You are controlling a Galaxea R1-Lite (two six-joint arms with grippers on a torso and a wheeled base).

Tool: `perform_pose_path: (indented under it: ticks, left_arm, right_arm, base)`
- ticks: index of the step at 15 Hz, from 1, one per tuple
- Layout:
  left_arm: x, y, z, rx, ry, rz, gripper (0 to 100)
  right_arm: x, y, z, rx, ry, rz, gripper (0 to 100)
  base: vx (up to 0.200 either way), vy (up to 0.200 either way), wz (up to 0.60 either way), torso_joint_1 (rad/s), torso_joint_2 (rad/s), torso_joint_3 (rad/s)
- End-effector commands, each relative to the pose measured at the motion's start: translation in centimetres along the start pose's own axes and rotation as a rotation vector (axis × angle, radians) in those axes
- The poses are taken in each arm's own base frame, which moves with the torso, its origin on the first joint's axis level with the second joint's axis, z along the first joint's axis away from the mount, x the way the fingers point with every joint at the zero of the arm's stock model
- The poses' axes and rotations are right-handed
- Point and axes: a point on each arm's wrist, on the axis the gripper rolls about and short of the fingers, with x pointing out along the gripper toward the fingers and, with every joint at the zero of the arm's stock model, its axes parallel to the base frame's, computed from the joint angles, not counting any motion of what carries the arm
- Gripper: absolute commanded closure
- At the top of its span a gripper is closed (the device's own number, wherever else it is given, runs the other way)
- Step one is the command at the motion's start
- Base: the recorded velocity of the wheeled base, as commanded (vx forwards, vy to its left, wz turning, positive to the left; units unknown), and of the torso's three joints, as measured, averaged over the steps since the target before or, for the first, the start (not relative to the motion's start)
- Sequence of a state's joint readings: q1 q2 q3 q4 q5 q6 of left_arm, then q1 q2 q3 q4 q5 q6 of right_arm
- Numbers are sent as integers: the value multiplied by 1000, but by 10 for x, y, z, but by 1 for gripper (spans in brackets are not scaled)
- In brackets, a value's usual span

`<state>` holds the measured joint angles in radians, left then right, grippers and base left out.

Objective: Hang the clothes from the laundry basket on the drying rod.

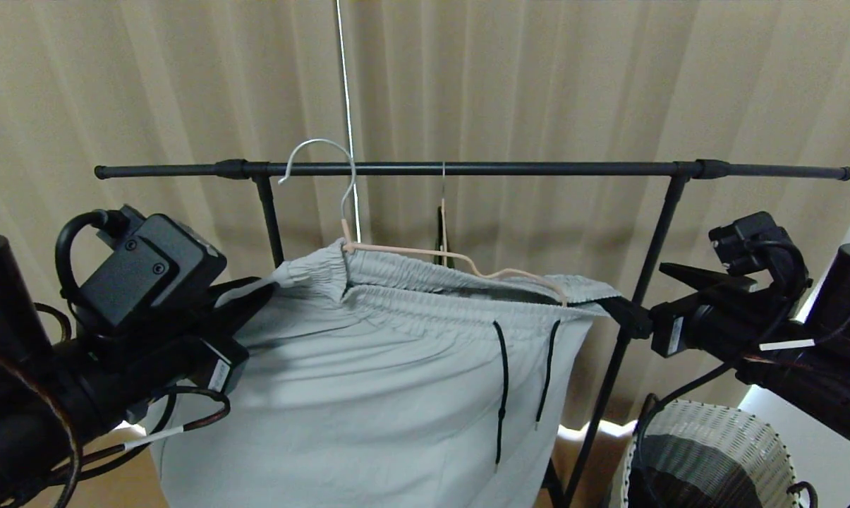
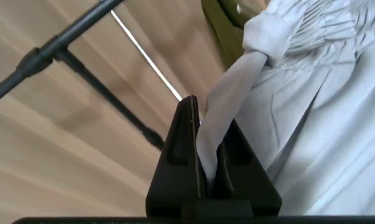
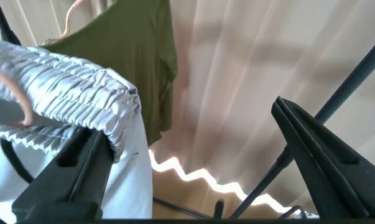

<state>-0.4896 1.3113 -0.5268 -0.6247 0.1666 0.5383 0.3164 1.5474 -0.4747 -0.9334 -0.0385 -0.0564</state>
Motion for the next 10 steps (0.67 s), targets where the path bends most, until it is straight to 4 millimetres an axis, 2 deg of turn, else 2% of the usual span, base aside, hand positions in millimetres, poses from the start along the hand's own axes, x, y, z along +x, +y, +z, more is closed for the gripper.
perform_pose_path:
  ticks: [1, 4, 5, 9, 10]
  left_arm:
    - [-1, 6, -10, 45, 42, 33, 100]
    - [-2, 6, -16, 84, 66, 34, 100]
    - [-2, 4, -18, 110, 71, 26, 100]
    - [2, -2, -14, 132, 58, -6, 100]
    - [2, -4, -12, 132, 48, -14, 100]
  right_arm:
    - [-3, 0, 4, 0, -18, -3, 0]
    - [-6, 2, 8, 1, -33, 12, 0]
    - [-6, 9, 10, 1, -42, 46, 0]
    - [-9, 52, 18, 37, -60, 224, 0]
    - [-12, 68, 21, 51, -66, 292, 0]
  base:
    - [0, 0, 0, 0, 0, 0]
    - [0, 0, 0, 0, 0, 0]
    - [0, 0, 0, 0, 0, 0]
    - [0, 0, 0, 0, 0, 0]
    - [0, 0, 0, 0, 0, 0]
